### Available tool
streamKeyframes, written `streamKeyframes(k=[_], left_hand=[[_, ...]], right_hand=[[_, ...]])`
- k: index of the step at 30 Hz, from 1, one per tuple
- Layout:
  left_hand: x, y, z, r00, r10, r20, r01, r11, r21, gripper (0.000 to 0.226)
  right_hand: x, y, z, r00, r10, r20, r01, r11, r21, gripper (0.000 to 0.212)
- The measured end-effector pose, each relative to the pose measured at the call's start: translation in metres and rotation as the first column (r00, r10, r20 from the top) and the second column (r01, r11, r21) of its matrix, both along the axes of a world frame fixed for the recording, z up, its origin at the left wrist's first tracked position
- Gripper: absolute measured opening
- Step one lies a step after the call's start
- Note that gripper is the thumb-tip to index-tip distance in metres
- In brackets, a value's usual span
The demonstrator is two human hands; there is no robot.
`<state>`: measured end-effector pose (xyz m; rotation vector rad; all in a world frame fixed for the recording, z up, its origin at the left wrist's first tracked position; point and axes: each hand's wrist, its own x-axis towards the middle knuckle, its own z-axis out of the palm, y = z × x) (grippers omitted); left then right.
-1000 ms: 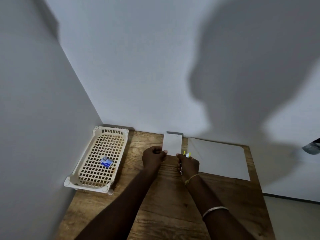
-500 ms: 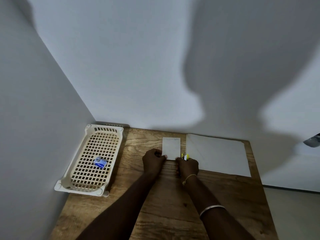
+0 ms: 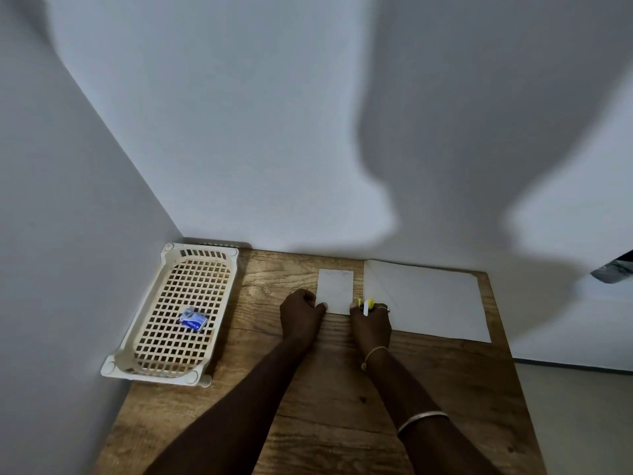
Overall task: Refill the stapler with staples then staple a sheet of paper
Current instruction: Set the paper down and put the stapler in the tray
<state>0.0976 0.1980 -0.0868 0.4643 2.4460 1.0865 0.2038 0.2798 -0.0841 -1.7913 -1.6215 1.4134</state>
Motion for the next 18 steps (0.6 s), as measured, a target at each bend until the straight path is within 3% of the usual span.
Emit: streamKeyframes(k=[4,8,13,18], left_hand=[[0.000,-0.004,0.004,1.000,-0.011,-0.016,0.011,1.000,-0.007,0.035],[0.011,-0.009,0.009,0.999,-0.030,-0.029,0.032,0.996,0.082,0.019],[0.027,-0.010,0.016,0.964,-0.219,0.149,0.180,0.955,0.236,0.016],[0.027,-0.020,0.019,0.956,-0.131,0.263,0.041,0.945,0.324,0.012]], right_hand=[[0.003,0.000,0.001,0.999,0.007,-0.044,-0.007,1.000,-0.010,0.022],[0.006,-0.002,0.001,0.991,0.133,-0.011,-0.132,0.990,0.059,0.021],[0.010,-0.008,0.006,0.979,0.204,-0.014,-0.201,0.972,0.120,0.024],[0.011,-0.013,0.011,0.956,0.293,-0.009,-0.288,0.944,0.162,0.026]])
